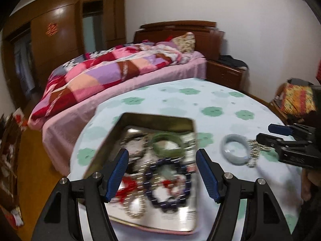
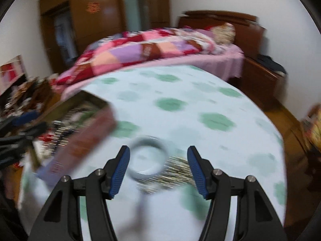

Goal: Organize jewelry
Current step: 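Move both tools back to the table and grasp the gold chain with the right tool, then grasp the white jade bangle with the left tool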

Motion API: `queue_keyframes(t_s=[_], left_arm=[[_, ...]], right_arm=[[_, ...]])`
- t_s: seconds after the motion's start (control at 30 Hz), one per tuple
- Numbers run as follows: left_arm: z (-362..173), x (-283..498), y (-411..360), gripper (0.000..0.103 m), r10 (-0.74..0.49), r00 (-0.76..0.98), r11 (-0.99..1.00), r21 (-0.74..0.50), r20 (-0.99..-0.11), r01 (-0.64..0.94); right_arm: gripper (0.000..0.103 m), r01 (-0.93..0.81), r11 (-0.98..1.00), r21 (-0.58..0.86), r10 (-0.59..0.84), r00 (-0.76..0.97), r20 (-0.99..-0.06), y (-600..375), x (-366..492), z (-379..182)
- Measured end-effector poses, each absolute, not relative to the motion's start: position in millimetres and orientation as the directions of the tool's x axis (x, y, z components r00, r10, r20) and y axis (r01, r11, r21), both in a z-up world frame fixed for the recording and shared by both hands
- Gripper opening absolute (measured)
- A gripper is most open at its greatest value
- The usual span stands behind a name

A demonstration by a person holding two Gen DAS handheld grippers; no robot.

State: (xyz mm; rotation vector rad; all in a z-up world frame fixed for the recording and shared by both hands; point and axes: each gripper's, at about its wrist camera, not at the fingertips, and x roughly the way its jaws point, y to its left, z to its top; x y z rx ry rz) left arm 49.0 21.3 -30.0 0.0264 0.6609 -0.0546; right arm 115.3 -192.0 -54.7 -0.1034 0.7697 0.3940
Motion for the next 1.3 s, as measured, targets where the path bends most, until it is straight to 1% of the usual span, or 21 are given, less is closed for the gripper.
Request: queue_keyframes(t_s=[0.03,0.13,0.27,0.4,0.43,0.5,0.53,0.57,0.6,0.63,0.7,0.83,0.93,1.1,1.23,1.3], left_arm=[[-28.5,50.2,14.7,0.069,-0.059,0.787,0.997,0.008,-0.614,0.081],[-25.6,54.3,-4.3,0.069,-0.089,0.782,0.991,0.020,-0.617,0.129],[-28.4,64.1,-30.3,0.069,-0.134,0.761,0.979,0.033,-0.635,0.200],[-34.5,72.0,-52.6,0.070,-0.148,0.741,0.968,0.057,-0.655,0.244],[-35.6,73.2,-56.9,0.070,-0.152,0.737,0.966,0.058,-0.658,0.251],[-38.6,76.3,-64.3,0.070,-0.159,0.727,0.963,0.059,-0.668,0.264],[-40.2,78.3,-68.3,0.070,-0.161,0.722,0.961,0.059,-0.673,0.269],[-41.9,80.7,-73.2,0.070,-0.166,0.717,0.959,0.059,-0.677,0.278],[-43.4,81.8,-76.9,0.070,-0.174,0.715,0.957,0.055,-0.678,0.285],[-45.2,83.3,-81.3,0.070,-0.179,0.709,0.956,0.051,-0.682,0.290],[-49.6,84.8,-88.7,0.070,-0.190,0.693,0.951,0.044,-0.696,0.305],[-59.5,92.6,-103.1,0.070,-0.199,0.669,0.945,0.041,-0.716,0.324],[-68.4,103.1,-113.4,0.070,-0.193,0.654,0.943,0.047,-0.731,0.330],[-84.4,116.1,-119.7,0.071,-0.182,0.620,0.945,0.038,-0.763,0.325],[-84.3,120.7,-119.5,0.071,-0.167,0.624,0.950,0.044,-0.764,0.309],[-86.3,122.1,-122.3,0.072,-0.143,0.620,0.948,0.074,-0.771,0.310]], right_arm=[[0.063,-0.351,0.935,0.047,0.280,0.650,-0.706,-203.5,119.2,-58.5],[0.063,-0.311,0.949,0.054,0.250,0.635,-0.731,-219.6,126.7,-65.5],[0.063,-0.334,0.939,0.088,0.280,0.588,-0.759,-221.0,135.2,-75.4],[0.062,-0.344,0.937,0.061,0.255,0.554,-0.793,-214.0,141.9,-89.5],[0.064,-0.350,0.934,0.073,0.262,0.533,-0.805,-214.7,144.3,-94.4],[0.062,-0.361,0.930,0.073,0.270,0.532,-0.802,-217.0,140.4,-94.0],[0.050,-0.373,0.926,0.061,0.268,0.535,-0.801,-216.3,139.6,-93.6],[0.021,-0.381,0.923,0.062,0.275,0.537,-0.797,-217.4,138.7,-92.9],[0.016,-0.376,0.925,0.053,0.265,0.539,-0.800,-219.2,138.5,-94.1],[0.013,-0.372,0.927,0.055,0.266,0.545,-0.795,-222.4,137.7,-94.8],[0.013,-0.353,0.933,0.063,0.264,0.555,-0.789,-228.4,136.7,-93.7],[0.013,-0.294,0.956,0.015,0.199,0.608,-0.769,-242.7,135.2,-88.6],[0.013,-0.276,0.960,0.050,0.213,0.601,-0.770,-252.4,139.0,-88.5],[0.013,-0.294,0.955,0.047,0.225,0.605,-0.764,-250.6,137.6,-86.4],[0.013,-0.302,0.951,0.065,0.243,0.599,-0.763,-251.5,138.2,-86.5],[0.013,-0.310,0.949,0.054,0.240,0.603,-0.761,-249.0,136.4,-86.1]])
